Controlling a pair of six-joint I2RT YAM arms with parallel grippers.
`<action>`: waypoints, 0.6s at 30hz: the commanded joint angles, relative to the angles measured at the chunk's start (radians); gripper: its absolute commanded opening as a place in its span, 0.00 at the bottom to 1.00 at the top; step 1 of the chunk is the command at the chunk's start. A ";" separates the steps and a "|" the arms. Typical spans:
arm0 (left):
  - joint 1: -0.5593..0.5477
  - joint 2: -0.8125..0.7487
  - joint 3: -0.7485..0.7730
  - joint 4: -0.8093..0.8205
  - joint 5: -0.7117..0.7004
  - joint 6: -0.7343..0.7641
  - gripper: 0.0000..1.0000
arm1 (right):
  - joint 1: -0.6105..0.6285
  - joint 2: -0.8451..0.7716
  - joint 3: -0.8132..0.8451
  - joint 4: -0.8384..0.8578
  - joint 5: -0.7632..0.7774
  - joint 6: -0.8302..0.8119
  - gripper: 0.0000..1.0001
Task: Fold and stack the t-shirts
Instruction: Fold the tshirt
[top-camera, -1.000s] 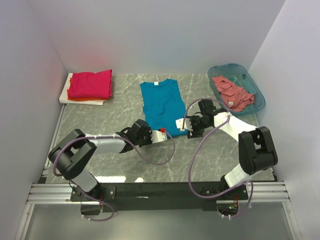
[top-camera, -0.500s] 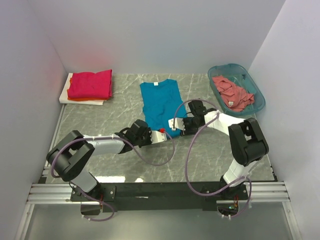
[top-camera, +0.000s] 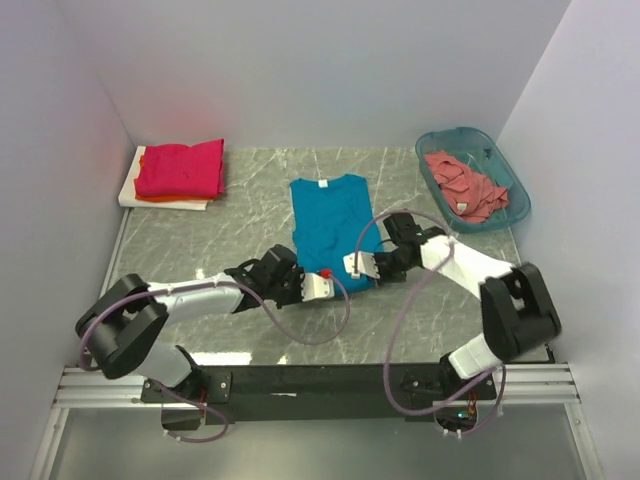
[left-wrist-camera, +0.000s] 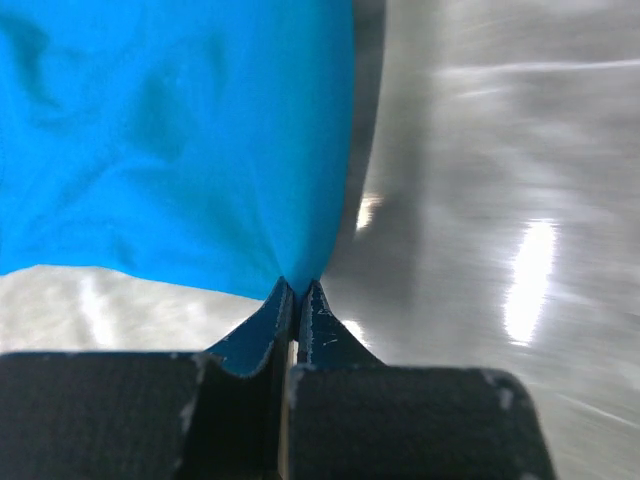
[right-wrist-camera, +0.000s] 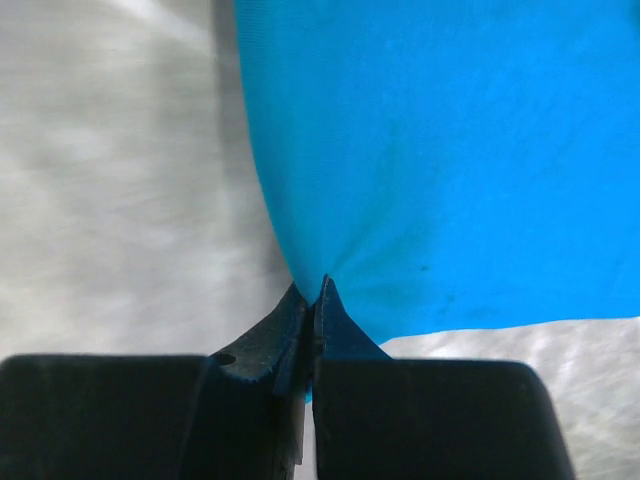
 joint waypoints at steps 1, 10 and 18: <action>-0.051 -0.102 0.030 -0.161 0.150 -0.063 0.00 | 0.006 -0.181 -0.055 -0.240 -0.092 -0.022 0.00; -0.160 -0.203 0.030 -0.211 0.152 -0.166 0.00 | 0.005 -0.374 -0.167 -0.297 -0.143 0.047 0.00; 0.062 -0.053 0.252 -0.110 0.035 0.014 0.00 | -0.026 -0.211 0.166 -0.108 -0.009 0.279 0.00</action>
